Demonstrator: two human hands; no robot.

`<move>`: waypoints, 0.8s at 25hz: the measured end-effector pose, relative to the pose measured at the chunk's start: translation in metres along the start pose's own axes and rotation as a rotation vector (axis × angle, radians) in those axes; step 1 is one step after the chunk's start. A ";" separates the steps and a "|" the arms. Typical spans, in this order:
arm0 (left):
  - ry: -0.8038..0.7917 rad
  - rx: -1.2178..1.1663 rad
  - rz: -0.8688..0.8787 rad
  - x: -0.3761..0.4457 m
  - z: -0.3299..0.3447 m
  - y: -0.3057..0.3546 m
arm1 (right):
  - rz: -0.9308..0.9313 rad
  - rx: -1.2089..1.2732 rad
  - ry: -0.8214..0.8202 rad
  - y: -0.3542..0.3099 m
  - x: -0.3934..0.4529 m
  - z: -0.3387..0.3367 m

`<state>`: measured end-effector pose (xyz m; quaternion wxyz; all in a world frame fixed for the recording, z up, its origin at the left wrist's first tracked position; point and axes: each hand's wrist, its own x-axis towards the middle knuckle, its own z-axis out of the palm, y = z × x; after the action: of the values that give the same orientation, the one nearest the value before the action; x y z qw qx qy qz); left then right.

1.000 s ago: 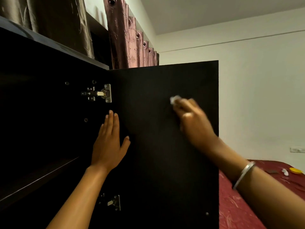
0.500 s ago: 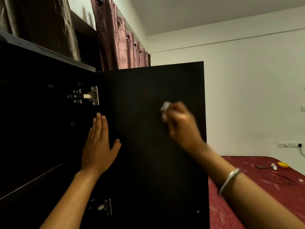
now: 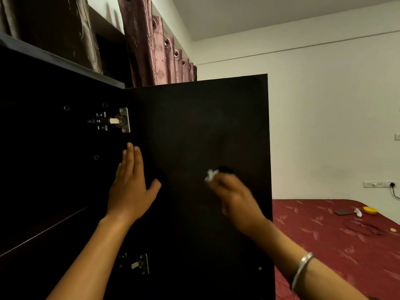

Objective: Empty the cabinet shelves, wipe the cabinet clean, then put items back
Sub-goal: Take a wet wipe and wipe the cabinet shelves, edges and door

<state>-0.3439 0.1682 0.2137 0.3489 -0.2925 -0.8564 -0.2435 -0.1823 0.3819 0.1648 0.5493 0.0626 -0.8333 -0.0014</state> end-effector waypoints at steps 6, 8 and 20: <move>-0.055 0.039 -0.006 -0.001 -0.011 -0.003 | 0.325 -0.017 0.514 0.042 0.074 -0.057; -0.059 0.017 -0.005 -0.004 -0.015 0.001 | 0.368 -0.034 0.499 0.026 0.075 -0.031; -0.111 -0.008 -0.145 -0.019 -0.068 -0.010 | 0.093 -0.041 0.161 -0.045 0.131 0.050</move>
<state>-0.3089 0.1129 0.2407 0.2811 -0.2441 -0.8924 -0.2549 -0.2749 0.3199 0.2616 0.6151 0.0127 -0.7882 0.0121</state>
